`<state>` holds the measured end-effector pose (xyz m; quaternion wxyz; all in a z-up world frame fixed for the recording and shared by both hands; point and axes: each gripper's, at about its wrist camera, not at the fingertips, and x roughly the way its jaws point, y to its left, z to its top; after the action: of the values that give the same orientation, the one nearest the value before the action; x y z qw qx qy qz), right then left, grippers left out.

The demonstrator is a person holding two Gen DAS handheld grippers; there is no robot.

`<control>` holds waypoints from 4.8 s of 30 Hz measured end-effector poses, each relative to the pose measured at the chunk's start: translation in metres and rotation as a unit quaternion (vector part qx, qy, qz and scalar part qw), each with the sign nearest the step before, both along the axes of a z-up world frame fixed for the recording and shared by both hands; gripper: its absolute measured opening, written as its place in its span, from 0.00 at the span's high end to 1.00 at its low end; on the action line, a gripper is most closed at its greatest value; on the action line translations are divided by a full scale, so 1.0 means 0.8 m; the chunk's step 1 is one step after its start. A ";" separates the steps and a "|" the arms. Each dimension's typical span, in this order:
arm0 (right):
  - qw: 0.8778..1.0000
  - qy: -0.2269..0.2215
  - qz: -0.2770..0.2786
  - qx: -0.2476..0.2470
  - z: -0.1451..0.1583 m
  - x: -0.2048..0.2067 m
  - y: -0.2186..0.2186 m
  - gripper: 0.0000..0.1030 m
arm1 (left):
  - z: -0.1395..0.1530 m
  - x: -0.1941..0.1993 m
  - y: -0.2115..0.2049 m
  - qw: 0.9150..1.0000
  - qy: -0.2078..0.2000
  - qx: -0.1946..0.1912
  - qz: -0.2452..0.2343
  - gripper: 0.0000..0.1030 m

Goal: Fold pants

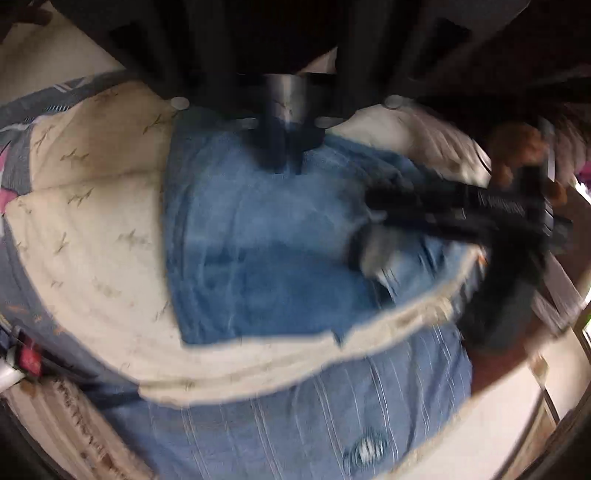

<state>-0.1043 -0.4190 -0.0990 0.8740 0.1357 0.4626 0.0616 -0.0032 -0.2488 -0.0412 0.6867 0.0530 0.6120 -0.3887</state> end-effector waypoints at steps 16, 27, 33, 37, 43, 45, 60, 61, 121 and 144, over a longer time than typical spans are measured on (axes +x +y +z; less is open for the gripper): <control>0.984 -0.111 -0.102 0.100 0.063 0.032 -0.095 0.67 | 0.054 0.041 0.038 0.993 -0.035 -0.079 0.082 0.40; 0.986 -0.099 -0.114 0.071 0.045 0.118 -0.119 0.81 | 0.051 0.086 -0.008 0.991 -0.040 -0.050 0.120 0.79; 0.985 -0.064 -0.146 0.064 0.007 0.125 -0.139 0.71 | 0.009 0.123 -0.032 0.987 -0.011 0.027 0.155 0.77; 0.980 -0.103 -0.143 0.091 0.037 0.087 -0.140 0.68 | 0.035 0.118 0.009 0.986 0.019 -0.033 0.162 0.69; 0.980 -0.106 -0.071 0.154 0.038 0.034 -0.099 0.62 | 0.041 0.075 0.024 0.990 0.044 -0.072 0.114 0.40; 0.985 -0.095 -0.017 0.142 0.038 0.025 -0.064 0.58 | 0.039 0.067 0.020 0.993 0.026 -0.049 0.103 0.40; 0.980 -0.080 0.166 -0.081 0.028 0.012 0.099 0.89 | 0.021 0.096 -0.006 0.990 0.038 0.018 0.132 0.68; 0.979 -0.074 0.172 -0.079 0.025 0.005 0.099 0.88 | 0.019 0.094 -0.002 0.990 0.025 0.021 0.135 0.68; 0.996 -0.081 -0.025 0.007 0.055 0.026 -0.003 0.42 | 0.073 0.025 0.089 0.993 -0.057 -0.029 0.100 0.56; 0.895 -0.083 0.323 -0.295 -0.022 0.094 0.401 0.23 | -0.007 0.135 0.355 0.931 0.107 -0.122 0.327 0.22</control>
<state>-0.0289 -0.0982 -0.1167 0.8410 -0.2908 0.4040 0.2122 0.1050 0.0353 -0.0465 0.7073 -0.2765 0.6131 -0.2176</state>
